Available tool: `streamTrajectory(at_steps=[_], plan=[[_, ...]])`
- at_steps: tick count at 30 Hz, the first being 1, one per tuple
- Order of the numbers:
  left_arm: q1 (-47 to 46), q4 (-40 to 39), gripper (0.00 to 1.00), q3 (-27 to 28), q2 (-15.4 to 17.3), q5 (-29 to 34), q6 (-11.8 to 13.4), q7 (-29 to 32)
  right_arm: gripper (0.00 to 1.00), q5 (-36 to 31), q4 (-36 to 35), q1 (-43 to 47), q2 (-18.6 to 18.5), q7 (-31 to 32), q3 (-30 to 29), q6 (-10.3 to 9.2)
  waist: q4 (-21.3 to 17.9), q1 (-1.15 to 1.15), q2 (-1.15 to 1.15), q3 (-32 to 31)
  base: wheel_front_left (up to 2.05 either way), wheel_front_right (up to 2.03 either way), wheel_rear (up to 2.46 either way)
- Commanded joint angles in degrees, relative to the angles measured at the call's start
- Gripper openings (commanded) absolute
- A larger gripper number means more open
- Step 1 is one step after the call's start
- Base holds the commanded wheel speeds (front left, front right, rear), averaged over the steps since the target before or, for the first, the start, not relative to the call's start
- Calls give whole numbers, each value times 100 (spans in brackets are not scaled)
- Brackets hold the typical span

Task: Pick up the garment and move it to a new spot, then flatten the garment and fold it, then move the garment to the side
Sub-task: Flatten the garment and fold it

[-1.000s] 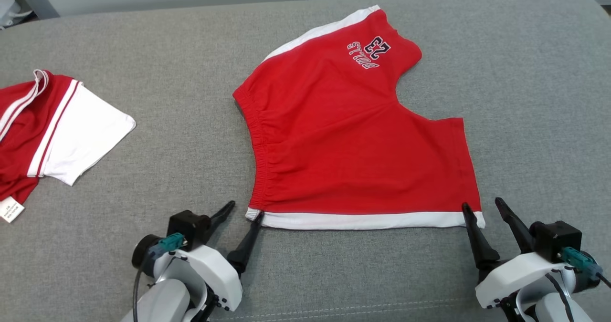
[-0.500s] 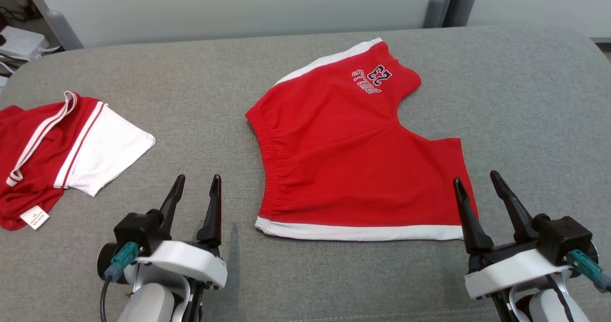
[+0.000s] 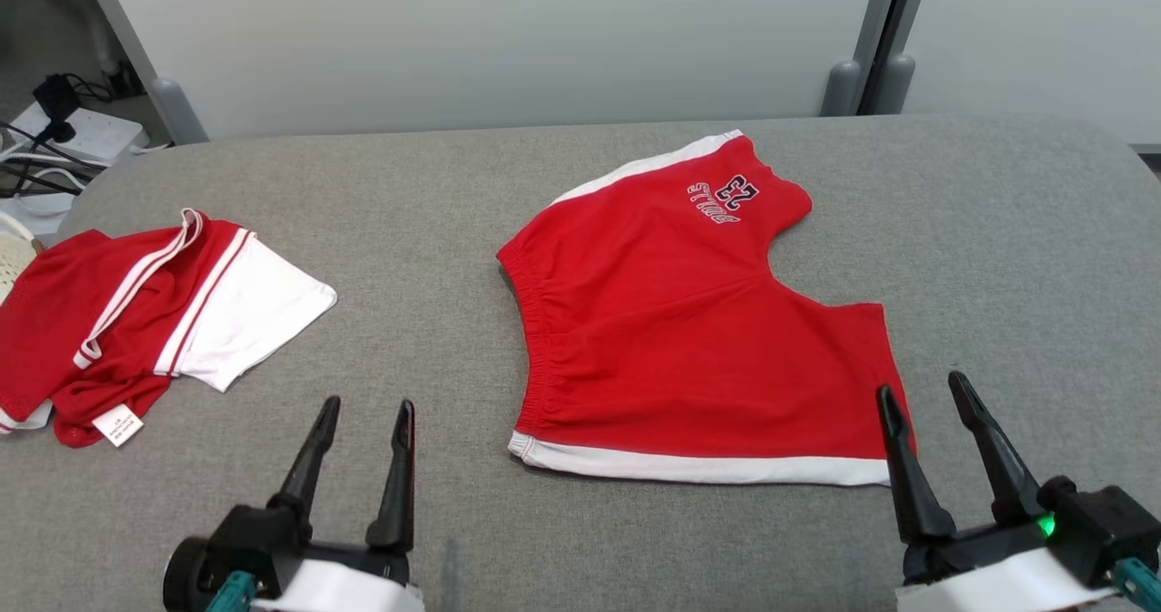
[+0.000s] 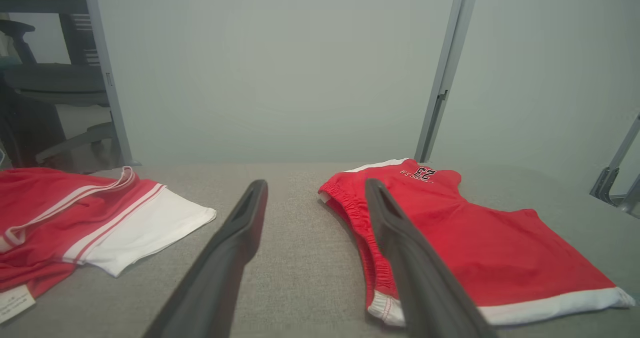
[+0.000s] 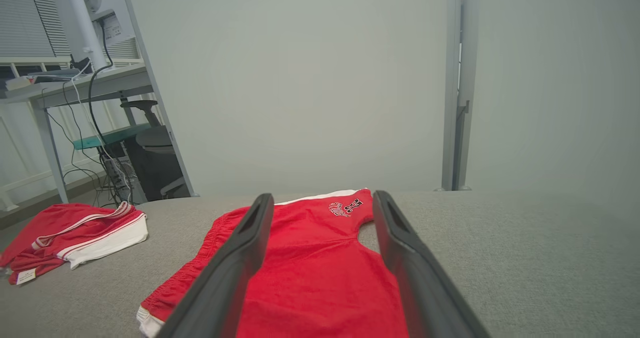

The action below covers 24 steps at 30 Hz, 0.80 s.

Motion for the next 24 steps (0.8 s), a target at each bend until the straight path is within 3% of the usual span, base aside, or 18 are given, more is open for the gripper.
streamTrajectory(at_steps=[1,13,24], plan=[[46,-170,100,212,25,81,-84,-31,100,13,-217,112,-83,-35,47,0,63,0,0,-88,0,0,0],[561,-262,100,199,-15,521,-329,-31,100,-134,-526,825,24,-35,-391,0,148,0,0,-227,0,0,0],[641,-175,100,131,-21,578,-295,-31,100,-126,-496,992,78,-35,-501,0,85,0,0,-316,0,0,0]])
